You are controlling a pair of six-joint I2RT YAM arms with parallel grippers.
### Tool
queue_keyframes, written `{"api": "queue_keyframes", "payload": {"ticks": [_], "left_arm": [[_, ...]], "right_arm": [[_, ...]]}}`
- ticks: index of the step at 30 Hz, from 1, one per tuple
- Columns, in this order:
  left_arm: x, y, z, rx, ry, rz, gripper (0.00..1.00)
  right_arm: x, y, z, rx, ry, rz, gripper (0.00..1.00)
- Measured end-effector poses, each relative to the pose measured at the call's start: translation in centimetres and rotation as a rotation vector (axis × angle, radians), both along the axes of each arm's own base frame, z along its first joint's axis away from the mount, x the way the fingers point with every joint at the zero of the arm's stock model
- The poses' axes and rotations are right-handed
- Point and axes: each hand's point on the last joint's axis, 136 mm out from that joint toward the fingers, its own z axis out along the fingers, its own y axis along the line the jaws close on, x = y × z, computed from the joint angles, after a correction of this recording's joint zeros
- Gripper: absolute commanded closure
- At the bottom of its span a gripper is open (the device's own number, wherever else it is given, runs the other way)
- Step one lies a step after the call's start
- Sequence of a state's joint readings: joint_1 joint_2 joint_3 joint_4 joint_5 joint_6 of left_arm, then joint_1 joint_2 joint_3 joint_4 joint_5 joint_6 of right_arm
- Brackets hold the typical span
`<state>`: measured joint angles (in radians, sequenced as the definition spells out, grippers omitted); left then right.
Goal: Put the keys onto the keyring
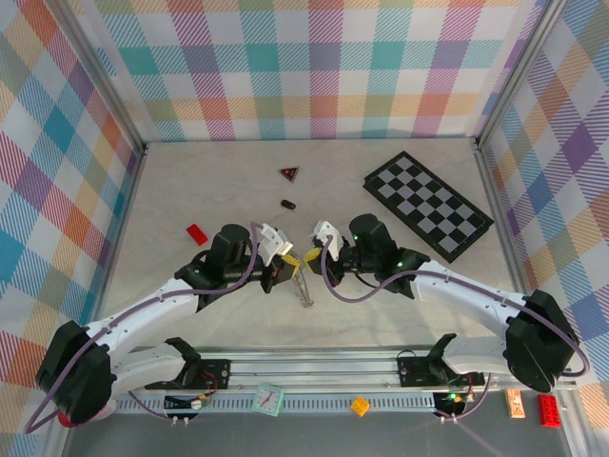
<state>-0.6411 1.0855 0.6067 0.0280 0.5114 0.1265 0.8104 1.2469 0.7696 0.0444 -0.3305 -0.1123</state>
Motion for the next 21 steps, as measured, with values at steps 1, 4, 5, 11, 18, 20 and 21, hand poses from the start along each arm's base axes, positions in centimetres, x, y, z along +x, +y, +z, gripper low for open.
{"api": "queue_keyframes", "payload": {"ticks": [1,4,5,11,18,20,21], "left_arm": [[0.0,0.0,0.0,0.001,0.0,0.002,1.0],[0.1,0.1,0.0,0.003,-0.002,0.006,1.0],[0.1,0.1,0.0,0.003,-0.002,0.007,1.0],[0.2,0.1,-0.1,0.005,-0.003,0.01,1.0],[0.2,0.1,-0.1,0.006,-0.004,0.012,1.0],[0.2,0.1,-0.1,0.006,-0.005,0.013,1.0],[0.2,0.1,-0.1,0.006,-0.005,0.013,1.0]], "right_arm": [[0.0,0.1,0.0,-0.001,-0.001,0.003,1.0],[0.0,0.2,-0.1,-0.004,-0.003,0.006,1.0],[0.0,0.2,-0.1,-0.005,-0.004,0.006,1.0],[0.2,0.0,-0.5,-0.021,-0.001,-0.007,1.0],[0.5,-0.1,-0.9,-0.041,0.005,-0.023,1.0],[0.6,0.0,-1.0,-0.046,0.007,-0.024,1.0],[0.6,0.1,-1.0,-0.048,0.007,-0.024,1.0]]}}
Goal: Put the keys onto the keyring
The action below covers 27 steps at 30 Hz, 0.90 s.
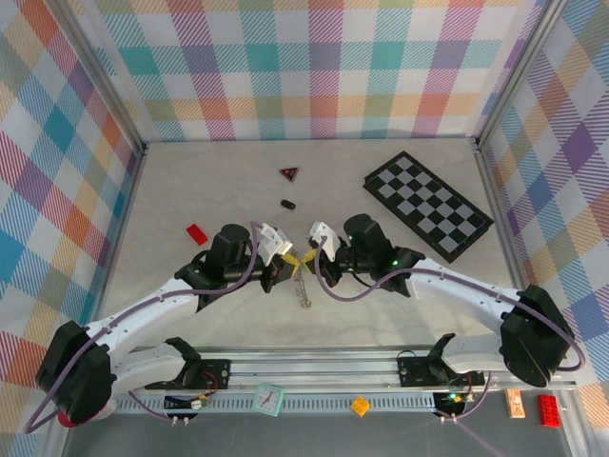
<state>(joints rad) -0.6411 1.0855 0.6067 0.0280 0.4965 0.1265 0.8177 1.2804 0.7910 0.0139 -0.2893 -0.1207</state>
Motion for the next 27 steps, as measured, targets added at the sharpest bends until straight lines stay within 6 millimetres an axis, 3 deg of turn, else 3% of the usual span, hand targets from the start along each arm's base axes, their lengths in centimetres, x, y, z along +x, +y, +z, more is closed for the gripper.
{"api": "queue_keyframes", "payload": {"ticks": [27], "left_arm": [[0.6,0.5,0.3,0.029,-0.126,0.051,1.0]], "right_arm": [[1.0,-0.2,-0.6,-0.03,0.144,-0.151,1.0]]}}
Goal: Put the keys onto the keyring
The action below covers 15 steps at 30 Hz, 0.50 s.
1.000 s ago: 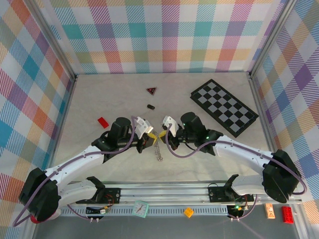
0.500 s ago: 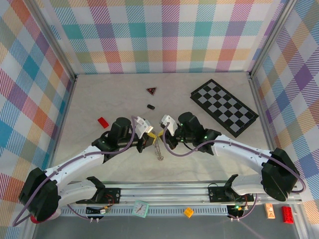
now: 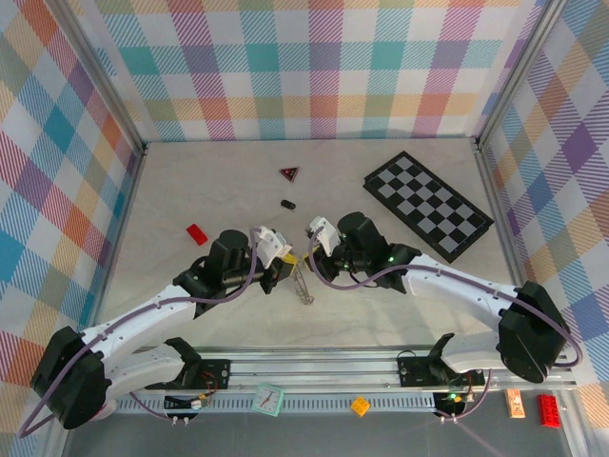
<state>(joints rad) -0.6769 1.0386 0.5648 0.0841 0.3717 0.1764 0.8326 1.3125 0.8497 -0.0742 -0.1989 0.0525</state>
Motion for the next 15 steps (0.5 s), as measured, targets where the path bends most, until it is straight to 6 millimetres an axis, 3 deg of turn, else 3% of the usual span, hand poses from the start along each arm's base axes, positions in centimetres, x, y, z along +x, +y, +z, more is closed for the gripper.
{"api": "queue_keyframes", "payload": {"ticks": [15], "left_arm": [[0.06,0.12,-0.44,-0.01,-0.019,0.008,1.0]], "right_arm": [[0.03,0.5,-0.83,0.008,0.082,0.002,1.0]]}}
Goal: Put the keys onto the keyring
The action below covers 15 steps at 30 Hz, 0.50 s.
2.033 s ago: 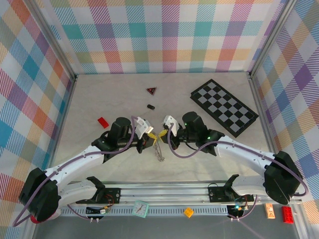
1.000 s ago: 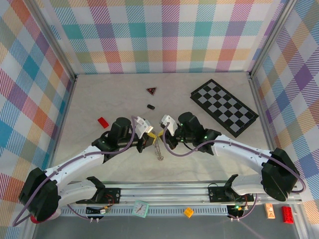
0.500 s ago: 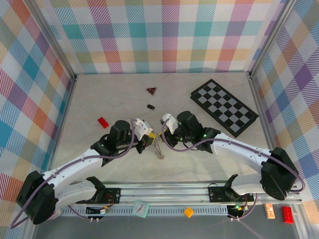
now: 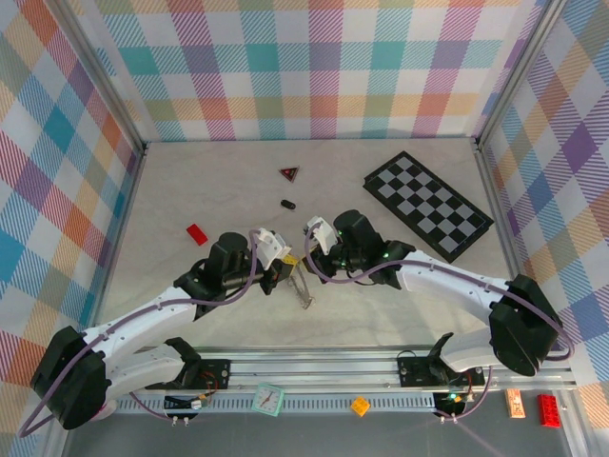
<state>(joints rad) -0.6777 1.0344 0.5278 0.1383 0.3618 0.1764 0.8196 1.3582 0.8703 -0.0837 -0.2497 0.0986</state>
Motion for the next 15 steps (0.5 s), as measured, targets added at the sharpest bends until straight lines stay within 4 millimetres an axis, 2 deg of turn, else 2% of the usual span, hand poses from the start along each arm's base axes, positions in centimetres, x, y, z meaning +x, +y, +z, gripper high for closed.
{"api": "queue_keyframes", "payload": {"ticks": [15], "left_arm": [[-0.14,0.21,-0.11,-0.036,-0.05,0.006,1.0]], "right_arm": [[-0.15,-0.08,-0.88,0.006,0.101,0.011,1.0]]}}
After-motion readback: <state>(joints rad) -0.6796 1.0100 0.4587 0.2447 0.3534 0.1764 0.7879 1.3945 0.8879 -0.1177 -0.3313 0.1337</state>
